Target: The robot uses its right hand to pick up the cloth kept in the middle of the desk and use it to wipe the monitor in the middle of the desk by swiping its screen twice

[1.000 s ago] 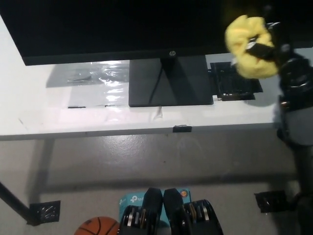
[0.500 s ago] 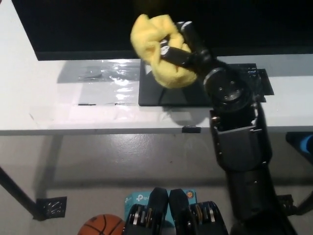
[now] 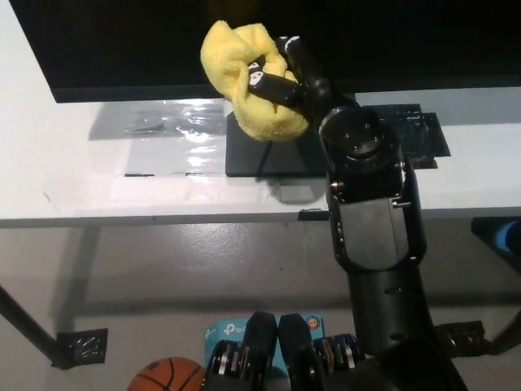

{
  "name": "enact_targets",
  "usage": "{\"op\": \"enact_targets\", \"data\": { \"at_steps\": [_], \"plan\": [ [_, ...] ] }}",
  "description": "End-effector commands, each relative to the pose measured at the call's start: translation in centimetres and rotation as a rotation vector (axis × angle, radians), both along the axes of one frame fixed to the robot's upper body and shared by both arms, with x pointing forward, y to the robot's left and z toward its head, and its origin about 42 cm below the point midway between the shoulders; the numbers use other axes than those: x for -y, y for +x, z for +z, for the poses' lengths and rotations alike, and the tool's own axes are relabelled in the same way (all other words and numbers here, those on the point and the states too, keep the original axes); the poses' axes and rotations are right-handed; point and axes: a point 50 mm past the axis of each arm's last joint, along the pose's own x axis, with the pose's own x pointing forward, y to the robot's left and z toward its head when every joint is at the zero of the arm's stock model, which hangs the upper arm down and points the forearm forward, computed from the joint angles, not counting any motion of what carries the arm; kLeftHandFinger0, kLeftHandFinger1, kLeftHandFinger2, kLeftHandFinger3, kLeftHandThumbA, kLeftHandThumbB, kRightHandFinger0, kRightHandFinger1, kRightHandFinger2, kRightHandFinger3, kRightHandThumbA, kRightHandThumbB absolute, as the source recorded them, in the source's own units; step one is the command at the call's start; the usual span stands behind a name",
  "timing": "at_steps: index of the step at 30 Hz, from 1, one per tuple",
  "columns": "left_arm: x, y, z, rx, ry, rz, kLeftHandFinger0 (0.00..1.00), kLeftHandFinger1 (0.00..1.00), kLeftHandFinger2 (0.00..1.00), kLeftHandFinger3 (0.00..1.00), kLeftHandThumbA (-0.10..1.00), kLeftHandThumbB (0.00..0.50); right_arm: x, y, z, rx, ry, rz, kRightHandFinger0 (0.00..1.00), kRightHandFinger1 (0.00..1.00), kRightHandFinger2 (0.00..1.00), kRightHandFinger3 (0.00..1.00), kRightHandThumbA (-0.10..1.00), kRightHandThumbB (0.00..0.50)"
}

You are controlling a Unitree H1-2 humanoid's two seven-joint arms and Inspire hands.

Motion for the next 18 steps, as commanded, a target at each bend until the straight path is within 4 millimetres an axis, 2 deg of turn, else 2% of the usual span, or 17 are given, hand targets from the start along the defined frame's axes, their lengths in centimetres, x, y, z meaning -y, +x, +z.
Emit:
{"op": "enact_targets", "data": {
  "at_steps": [1,2,6,7,11,13,14,15,16,17,18],
  "plan": [
    [-0.1,-0.7,0.1,0.028,0.007,0.000,0.52,0.53,0.67,0.89,0.05,0.021,0.1,0.7,3.5,0.063,0.045,-0.006,0.00,0.00,0.28,0.17,-0.10,0.116],
    [-0.1,-0.7,0.0,0.027,0.006,0.001,0.51,0.53,0.67,0.89,0.05,0.021,0.2,0.7,3.6,0.062,0.051,-0.009,0.00,0.00,0.29,0.17,-0.10,0.116],
    [0.1,-1.0,0.0,0.018,0.007,0.002,0.53,0.54,0.68,0.91,0.05,0.012,1.7,1.0,3.3,0.057,0.075,-0.028,0.00,0.00,0.31,0.01,-0.10,0.100],
    [0.1,-1.0,0.0,0.021,0.007,-0.001,0.52,0.54,0.68,0.90,0.05,0.010,1.9,1.0,3.3,0.057,0.075,-0.032,0.00,0.00,0.31,0.02,-0.10,0.090],
    [0.1,-1.1,0.1,0.024,0.005,-0.006,0.53,0.54,0.68,0.90,0.05,0.003,3.8,1.8,2.8,0.028,0.116,-0.109,0.00,0.00,0.29,0.00,-0.10,0.141],
    [0.1,-1.1,0.2,0.030,-0.003,-0.001,0.52,0.54,0.68,0.89,0.04,0.007,4.4,2.0,2.5,0.016,0.137,-0.123,0.00,0.00,0.27,0.00,-0.10,0.140],
    [0.2,-1.1,0.4,0.031,0.000,-0.004,0.52,0.54,0.68,0.89,0.04,0.007,4.9,2.0,2.4,0.012,0.154,-0.134,0.00,0.00,0.28,0.01,-0.10,0.145],
    [0.3,-1.1,0.6,0.016,-0.004,0.017,0.53,0.54,0.69,0.91,0.04,0.009,6.0,1.8,2.0,0.015,0.143,-0.152,0.00,0.00,0.31,0.17,-0.10,0.119],
    [0.4,-1.4,0.6,0.013,-0.005,0.020,0.53,0.54,0.69,0.91,0.05,0.008,5.9,1.7,2.0,0.012,0.142,-0.149,0.00,0.00,0.30,0.16,-0.10,0.118],
    [0.4,-1.4,0.5,0.015,-0.006,0.014,0.54,0.55,0.69,0.92,0.05,0.000,6.9,1.7,1.5,0.006,0.148,-0.171,0.00,0.00,0.31,0.20,-0.10,0.113],
    [0.3,-1.4,0.5,0.014,-0.005,0.013,0.55,0.56,0.70,0.93,0.06,0.000,7.3,1.8,1.3,-0.001,0.146,-0.184,0.00,0.00,0.26,0.20,-0.10,0.117]
  ]
}}
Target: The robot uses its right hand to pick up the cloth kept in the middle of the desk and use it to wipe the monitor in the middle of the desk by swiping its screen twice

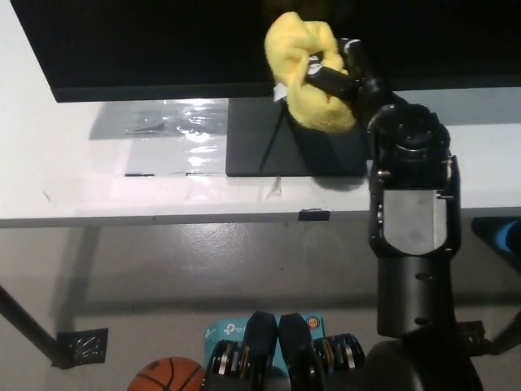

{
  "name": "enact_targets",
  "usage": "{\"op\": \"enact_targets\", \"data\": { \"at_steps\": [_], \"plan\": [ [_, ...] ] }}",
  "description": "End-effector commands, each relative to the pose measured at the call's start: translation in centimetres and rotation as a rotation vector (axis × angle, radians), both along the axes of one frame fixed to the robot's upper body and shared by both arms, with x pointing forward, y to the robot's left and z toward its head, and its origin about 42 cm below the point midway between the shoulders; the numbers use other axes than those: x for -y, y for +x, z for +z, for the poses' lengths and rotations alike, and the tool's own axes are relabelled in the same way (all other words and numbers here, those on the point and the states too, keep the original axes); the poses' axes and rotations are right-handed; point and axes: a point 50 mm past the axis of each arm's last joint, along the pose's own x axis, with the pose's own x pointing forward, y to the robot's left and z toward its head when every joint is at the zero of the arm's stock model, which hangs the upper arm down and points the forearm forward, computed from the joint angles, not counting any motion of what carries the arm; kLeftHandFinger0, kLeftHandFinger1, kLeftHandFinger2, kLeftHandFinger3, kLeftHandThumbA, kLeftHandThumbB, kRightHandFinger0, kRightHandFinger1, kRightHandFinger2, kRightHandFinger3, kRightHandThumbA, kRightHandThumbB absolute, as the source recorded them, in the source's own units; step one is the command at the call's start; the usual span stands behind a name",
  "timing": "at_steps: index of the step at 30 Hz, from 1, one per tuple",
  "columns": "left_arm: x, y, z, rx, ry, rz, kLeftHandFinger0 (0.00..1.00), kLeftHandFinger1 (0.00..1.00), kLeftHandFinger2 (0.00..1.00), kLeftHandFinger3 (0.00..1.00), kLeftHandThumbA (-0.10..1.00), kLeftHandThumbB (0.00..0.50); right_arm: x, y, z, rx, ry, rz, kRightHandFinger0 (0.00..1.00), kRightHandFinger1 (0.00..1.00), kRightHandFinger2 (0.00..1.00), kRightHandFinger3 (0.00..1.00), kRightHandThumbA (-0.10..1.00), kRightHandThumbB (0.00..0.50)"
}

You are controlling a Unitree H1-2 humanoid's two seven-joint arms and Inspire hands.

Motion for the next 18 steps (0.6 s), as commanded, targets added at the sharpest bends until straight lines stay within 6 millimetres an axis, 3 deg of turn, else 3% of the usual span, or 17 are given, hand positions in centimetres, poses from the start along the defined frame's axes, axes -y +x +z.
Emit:
{"op": "enact_targets", "data": {
  "at_steps": [1,3,5,7,9,11,13,18],
  "plan": [
    [-0.4,-0.8,0.6,0.003,0.014,0.012,0.55,0.56,0.70,0.93,0.06,0.000,1.7,0.5,2.2,0.049,0.009,-0.048,0.00,0.00,0.25,0.19,-0.10,0.108],
    [-0.4,-0.9,0.5,0.006,0.016,0.007,0.54,0.56,0.70,0.93,0.09,0.000,2.8,0.6,1.9,0.041,0.025,-0.074,0.00,0.00,0.26,0.19,-0.10,0.115],
    [-0.5,-0.9,0.6,0.004,0.013,0.013,0.56,0.57,0.72,0.93,0.09,0.000,5.3,1.4,1.6,0.021,0.063,-0.113,0.00,0.00,0.36,0.28,-0.10,0.074],
    [-0.5,-1.0,0.8,0.013,0.014,0.016,0.56,0.57,0.72,0.93,0.09,0.000,6.1,1.8,1.8,0.018,0.078,-0.128,0.00,0.00,0.37,0.26,-0.10,0.067],
    [-0.6,-1.1,0.9,0.018,0.015,0.020,0.55,0.56,0.71,0.92,0.08,0.000,8.5,1.8,2.5,0.040,0.113,-0.174,0.00,0.00,0.41,0.26,-0.10,0.031],
    [-0.8,-1.3,0.7,0.019,0.015,0.021,0.53,0.55,0.70,0.92,0.08,0.000,9.2,1.6,2.7,0.045,0.100,-0.191,0.00,0.00,0.40,0.22,-0.10,0.036],
    [-0.7,-1.5,0.8,0.016,0.013,0.030,0.54,0.56,0.71,0.92,0.08,0.008,12.5,1.5,2.8,0.053,0.123,-0.258,0.00,0.00,0.40,0.19,-0.10,0.044],
    [-0.7,-1.9,0.7,0.007,0.013,0.034,0.56,0.57,0.71,0.92,0.12,0.008,16.2,1.3,3.1,0.055,0.156,-0.320,0.00,0.00,0.37,0.19,-0.10,0.037]
  ]
}}
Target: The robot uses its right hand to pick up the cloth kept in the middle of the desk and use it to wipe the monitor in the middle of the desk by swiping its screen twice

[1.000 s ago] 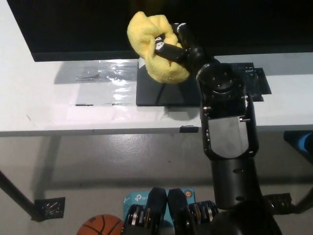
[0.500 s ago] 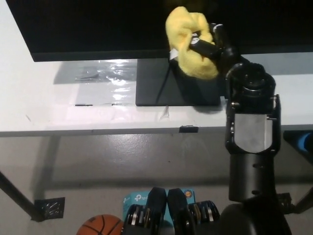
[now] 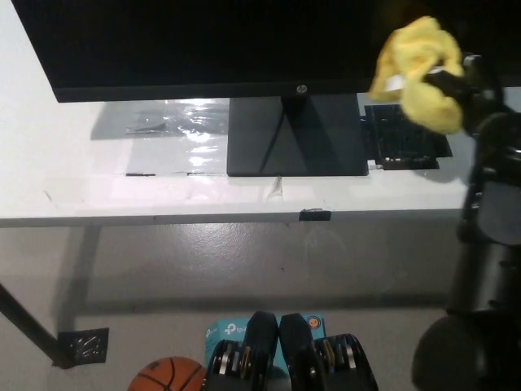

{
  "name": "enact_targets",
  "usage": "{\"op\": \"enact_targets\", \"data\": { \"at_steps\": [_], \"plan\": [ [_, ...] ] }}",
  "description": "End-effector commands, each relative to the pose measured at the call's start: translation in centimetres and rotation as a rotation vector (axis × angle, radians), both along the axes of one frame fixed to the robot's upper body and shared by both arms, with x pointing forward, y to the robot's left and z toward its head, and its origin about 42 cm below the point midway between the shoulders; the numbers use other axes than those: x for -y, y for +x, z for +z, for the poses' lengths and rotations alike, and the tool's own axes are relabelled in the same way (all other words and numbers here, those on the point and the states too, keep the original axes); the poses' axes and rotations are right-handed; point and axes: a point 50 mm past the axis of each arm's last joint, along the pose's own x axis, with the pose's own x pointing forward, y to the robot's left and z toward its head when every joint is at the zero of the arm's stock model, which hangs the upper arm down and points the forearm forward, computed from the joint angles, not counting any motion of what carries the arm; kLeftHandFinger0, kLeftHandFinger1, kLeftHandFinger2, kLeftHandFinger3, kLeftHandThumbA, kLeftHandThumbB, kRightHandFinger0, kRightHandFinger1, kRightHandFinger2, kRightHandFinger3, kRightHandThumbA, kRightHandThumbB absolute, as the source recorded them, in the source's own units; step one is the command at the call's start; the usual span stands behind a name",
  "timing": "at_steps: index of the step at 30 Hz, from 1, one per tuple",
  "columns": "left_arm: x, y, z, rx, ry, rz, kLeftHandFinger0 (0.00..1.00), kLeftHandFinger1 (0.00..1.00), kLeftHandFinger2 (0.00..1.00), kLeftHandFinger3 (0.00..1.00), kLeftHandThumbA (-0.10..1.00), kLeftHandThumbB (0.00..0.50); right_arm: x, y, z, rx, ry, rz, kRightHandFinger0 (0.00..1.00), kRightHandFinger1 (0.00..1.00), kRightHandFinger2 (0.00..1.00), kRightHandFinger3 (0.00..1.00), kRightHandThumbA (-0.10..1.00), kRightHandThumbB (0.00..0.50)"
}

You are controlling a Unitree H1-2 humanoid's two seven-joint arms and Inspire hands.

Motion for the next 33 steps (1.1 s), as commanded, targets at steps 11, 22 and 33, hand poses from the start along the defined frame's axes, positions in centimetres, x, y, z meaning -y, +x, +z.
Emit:
{"op": "enact_targets", "data": {
  "at_steps": [11,22,33],
  "plan": [
    [-0.3,-1.2,0.0,0.012,0.011,0.001,0.55,0.57,0.71,0.92,0.13,0.004,5.7,-0.3,5.5,0.124,0.011,-0.129,0.00,0.00,0.33,0.19,-0.10,0.030],
    [-0.3,-0.8,-0.2,0.006,0.014,-0.003,0.56,0.57,0.71,0.92,0.14,0.005,2.7,0.1,6.0,0.131,-0.048,-0.085,0.00,0.00,0.28,0.12,-0.10,0.064],
    [0.0,-0.8,-0.7,0.004,0.013,-0.015,0.55,0.57,0.70,0.92,0.11,0.011,-3.3,1.5,7.2,0.147,-0.038,0.018,0.00,0.00,0.24,0.17,-0.10,0.081]
  ]
}}
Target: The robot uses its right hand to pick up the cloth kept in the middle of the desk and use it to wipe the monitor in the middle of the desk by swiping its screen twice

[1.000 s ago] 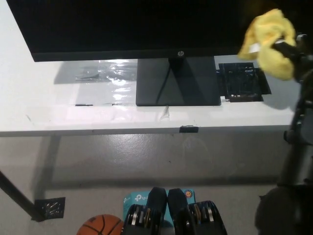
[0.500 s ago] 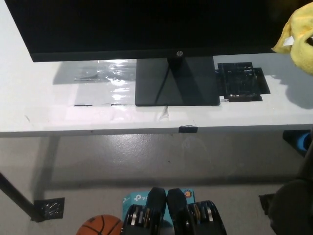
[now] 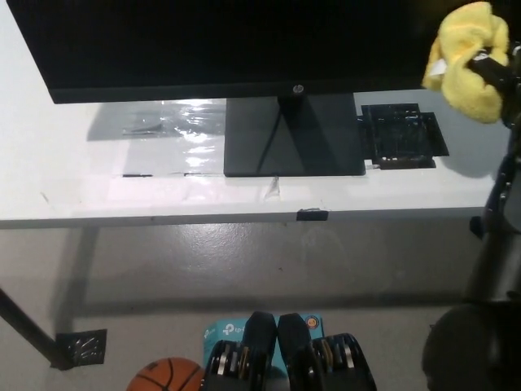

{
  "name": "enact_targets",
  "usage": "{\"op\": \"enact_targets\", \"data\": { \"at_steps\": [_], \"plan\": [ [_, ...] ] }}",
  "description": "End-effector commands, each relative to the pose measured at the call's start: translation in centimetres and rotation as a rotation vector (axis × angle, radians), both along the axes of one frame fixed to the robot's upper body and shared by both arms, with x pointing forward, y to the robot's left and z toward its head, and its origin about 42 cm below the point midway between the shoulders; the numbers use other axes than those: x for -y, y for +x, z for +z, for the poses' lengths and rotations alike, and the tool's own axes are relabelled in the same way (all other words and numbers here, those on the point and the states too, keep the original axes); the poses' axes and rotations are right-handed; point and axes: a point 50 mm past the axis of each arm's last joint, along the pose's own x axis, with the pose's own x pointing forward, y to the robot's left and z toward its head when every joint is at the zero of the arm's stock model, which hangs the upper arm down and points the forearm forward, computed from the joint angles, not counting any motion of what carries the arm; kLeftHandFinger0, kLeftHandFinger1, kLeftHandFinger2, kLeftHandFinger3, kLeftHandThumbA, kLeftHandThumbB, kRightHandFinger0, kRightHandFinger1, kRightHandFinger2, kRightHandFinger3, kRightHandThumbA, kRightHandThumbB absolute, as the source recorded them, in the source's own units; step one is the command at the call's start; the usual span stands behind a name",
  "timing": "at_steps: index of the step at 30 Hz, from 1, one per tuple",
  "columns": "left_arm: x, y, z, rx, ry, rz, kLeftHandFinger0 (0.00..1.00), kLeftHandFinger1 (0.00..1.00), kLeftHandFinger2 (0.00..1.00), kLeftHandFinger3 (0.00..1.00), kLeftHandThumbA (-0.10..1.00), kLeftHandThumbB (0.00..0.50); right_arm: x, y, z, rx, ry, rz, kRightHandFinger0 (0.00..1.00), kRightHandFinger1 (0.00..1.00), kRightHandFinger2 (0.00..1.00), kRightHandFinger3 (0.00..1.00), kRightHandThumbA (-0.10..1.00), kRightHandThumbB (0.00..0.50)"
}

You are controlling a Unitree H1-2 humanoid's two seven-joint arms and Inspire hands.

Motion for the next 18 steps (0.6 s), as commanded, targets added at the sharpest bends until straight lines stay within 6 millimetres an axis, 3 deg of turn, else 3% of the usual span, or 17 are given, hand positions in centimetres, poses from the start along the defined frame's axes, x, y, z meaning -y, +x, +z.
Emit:
{"op": "enact_targets", "data": {
  "at_steps": [1,4,5,7,8,12,13,14,17,18],
  "plan": [
    [0.2,0.1,0.5,0.031,0.017,-0.026,0.55,0.57,0.70,0.92,0.11,0.015,-3.8,1.4,5.7,0.111,-0.045,0.049,0.00,0.00,0.24,0.17,-0.10,0.105],
    [0.5,0.4,0.9,0.038,0.019,-0.030,0.54,0.55,0.68,0.91,0.10,0.018,-5.9,2.2,5.9,0.098,-0.055,0.076,0.00,0.00,0.23,0.20,-0.10,0.130],
    [0.6,0.5,0.9,0.039,0.019,-0.033,0.54,0.55,0.68,0.91,0.10,0.018,-5.8,2.3,5.9,0.098,-0.055,0.073,0.00,0.00,0.23,0.20,-0.10,0.132],
    [0.7,0.5,1.1,0.033,0.016,-0.037,0.55,0.56,0.70,0.91,0.09,0.010,-8.2,2.8,6.0,0.080,-0.080,0.090,0.00,0.00,0.26,0.25,-0.10,0.130],
    [0.6,0.5,1.0,0.031,0.023,-0.036,0.56,0.57,0.71,0.92,0.10,0.016,-9.1,2.9,6.1,0.080,-0.075,0.106,0.00,0.00,0.23,0.22,-0.10,0.110],
    [0.6,0.4,0.6,0.029,0.016,-0.026,0.55,0.56,0.70,0.91,0.11,0.023,-11.7,3.2,6.2,0.072,-0.062,0.135,0.00,0.00,0.21,0.05,-0.10,0.140],
    [0.6,0.5,0.6,0.030,0.019,-0.036,0.55,0.55,0.69,0.91,0.12,0.019,-13.1,3.2,6.4,0.066,-0.054,0.140,0.00,0.00,0.20,0.02,-0.10,0.134],
    [0.5,0.5,0.5,0.035,0.020,-0.037,0.53,0.54,0.69,0.90,0.11,0.021,-14.0,3.1,6.6,0.070,-0.063,0.152,0.00,0.00,0.19,0.02,-0.10,0.097],
    [0.8,0.5,0.6,0.026,0.015,-0.033,0.55,0.55,0.69,0.92,0.12,0.019,-15.5,3.1,6.7,0.069,-0.044,0.180,0.00,0.00,0.18,0.02,-0.10,0.069],
    [0.8,0.5,0.7,0.026,0.013,-0.035,0.56,0.56,0.69,0.92,0.13,0.017,-16.9,3.0,6.8,0.064,-0.057,0.193,0.00,0.00,0.21,0.09,-0.10,0.066]
  ]
}}
